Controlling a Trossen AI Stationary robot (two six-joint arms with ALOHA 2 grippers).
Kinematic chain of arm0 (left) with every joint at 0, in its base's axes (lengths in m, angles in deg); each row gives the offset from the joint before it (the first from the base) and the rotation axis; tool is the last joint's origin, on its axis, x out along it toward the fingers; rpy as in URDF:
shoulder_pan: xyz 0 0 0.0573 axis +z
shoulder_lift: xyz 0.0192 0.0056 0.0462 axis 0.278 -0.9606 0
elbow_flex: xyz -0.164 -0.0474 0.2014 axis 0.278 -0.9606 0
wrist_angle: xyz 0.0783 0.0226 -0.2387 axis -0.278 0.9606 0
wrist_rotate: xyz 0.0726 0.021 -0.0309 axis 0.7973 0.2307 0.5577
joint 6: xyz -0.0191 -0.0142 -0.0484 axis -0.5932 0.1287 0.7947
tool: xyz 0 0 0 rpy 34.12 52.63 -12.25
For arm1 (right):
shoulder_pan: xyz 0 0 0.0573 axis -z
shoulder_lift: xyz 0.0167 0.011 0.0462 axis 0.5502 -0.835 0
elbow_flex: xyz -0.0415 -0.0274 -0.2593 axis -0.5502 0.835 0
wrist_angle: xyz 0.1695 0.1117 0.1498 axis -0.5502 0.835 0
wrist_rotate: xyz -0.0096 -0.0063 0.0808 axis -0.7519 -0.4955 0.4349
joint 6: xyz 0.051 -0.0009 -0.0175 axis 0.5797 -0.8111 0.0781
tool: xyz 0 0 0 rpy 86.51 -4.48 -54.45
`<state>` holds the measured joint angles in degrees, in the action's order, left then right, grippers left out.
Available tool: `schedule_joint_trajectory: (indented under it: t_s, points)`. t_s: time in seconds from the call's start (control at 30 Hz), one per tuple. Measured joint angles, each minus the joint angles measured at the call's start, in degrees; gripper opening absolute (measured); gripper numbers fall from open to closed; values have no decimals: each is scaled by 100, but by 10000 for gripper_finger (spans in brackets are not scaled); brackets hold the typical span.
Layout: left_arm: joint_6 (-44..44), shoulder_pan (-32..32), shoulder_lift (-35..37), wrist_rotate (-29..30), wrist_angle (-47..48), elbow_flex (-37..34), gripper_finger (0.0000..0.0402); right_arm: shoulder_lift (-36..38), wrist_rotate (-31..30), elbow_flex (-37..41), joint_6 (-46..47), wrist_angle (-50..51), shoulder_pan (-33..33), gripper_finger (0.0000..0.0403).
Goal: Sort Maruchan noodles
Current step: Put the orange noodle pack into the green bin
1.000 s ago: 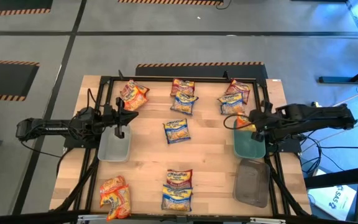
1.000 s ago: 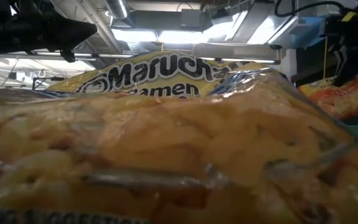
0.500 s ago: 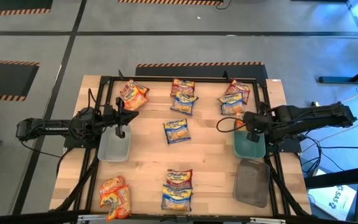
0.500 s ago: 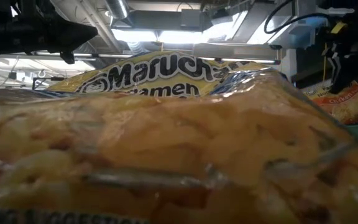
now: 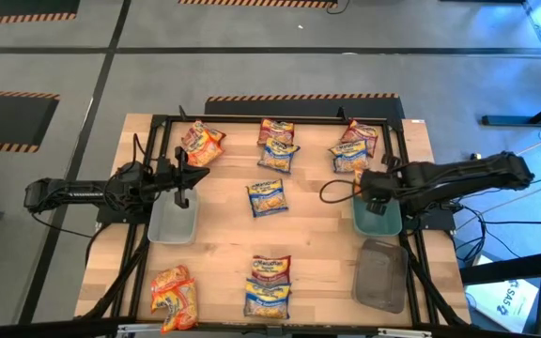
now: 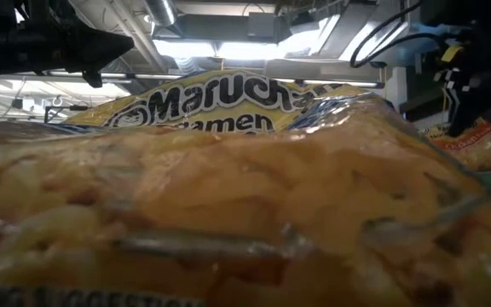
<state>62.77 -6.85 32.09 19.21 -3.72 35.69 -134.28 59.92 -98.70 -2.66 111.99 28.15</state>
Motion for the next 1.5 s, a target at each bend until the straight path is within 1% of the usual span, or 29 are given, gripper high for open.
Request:
schedule_joint_trajectory:
  t_s: [0.23,0.33,0.63,0.8,1.03,1.17,1.3,1.43,1.5]
  points:
    - [0,7,2,2,0,0,16,-359,-38,0,50,-13,0,0]
    - [0,5,2,4,2,0,16,-442,-131,0,102,18,0,0]
    - [0,5,0,3,13,0,16,-709,-101,-2,102,15,0,5]
    - [0,5,2,4,20,0,16,-911,-104,-2,99,21,2,38]
    - [0,5,2,4,42,0,16,-1376,-184,-2,110,25,2,117]
    - [0,5,1,4,44,0,16,-1486,-149,-12,108,25,2,153]
    - [0,5,0,4,50,0,16,-1488,-78,-165,120,163,2,171]
    - [0,5,2,4,57,0,16,-1488,-4,-663,168,476,2,174]
    - [0,5,2,4,56,0,16,-1488,67,-935,171,459,0,174]
